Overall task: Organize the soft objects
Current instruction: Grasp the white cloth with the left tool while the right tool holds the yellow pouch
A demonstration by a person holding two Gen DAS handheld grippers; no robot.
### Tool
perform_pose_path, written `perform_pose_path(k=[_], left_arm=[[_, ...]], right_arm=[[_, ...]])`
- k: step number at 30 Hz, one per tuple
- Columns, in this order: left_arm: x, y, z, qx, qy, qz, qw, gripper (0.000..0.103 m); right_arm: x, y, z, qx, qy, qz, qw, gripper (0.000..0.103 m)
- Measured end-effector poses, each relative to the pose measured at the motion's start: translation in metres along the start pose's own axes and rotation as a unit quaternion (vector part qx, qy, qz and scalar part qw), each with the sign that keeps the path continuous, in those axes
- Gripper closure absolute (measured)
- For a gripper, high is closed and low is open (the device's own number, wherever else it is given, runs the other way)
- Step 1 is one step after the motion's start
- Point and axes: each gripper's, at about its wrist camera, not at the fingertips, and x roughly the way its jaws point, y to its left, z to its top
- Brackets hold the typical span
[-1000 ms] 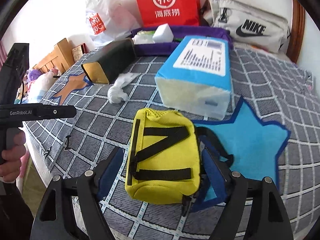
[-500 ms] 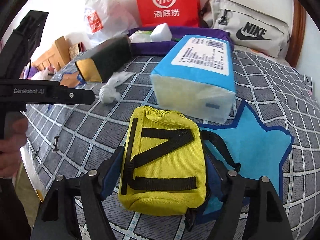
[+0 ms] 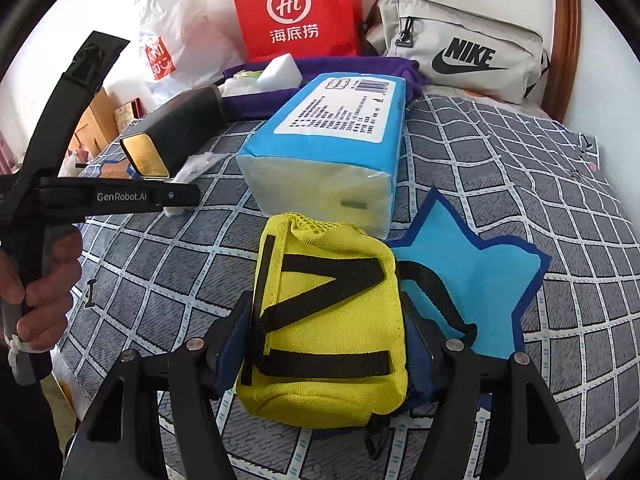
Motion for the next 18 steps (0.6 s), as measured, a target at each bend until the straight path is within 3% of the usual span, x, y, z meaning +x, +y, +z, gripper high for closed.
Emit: perform_pose_path(k=[9,12,18], left_arm=[[-0.022,0.03,-0.022,-0.02,0.018,-0.03,0.9992,0.078],[-0.033,0.04,-0.028,-0.026,0.01,-0.019,0.9994,0.078],[-0.058,0.057,-0.038,-0.051,-0.009,-0.045,0.9976,0.079]], right_arm=[[-0.001,-0.001,0.001,0.017,0.002,-0.003,1.0,0.036],[-0.005,0.0,0.0,0.023,0.002,0.001,1.0,0.036],[-0.019,0.005,0.003,0.017,-0.004,-0.001,1.0,0.036]])
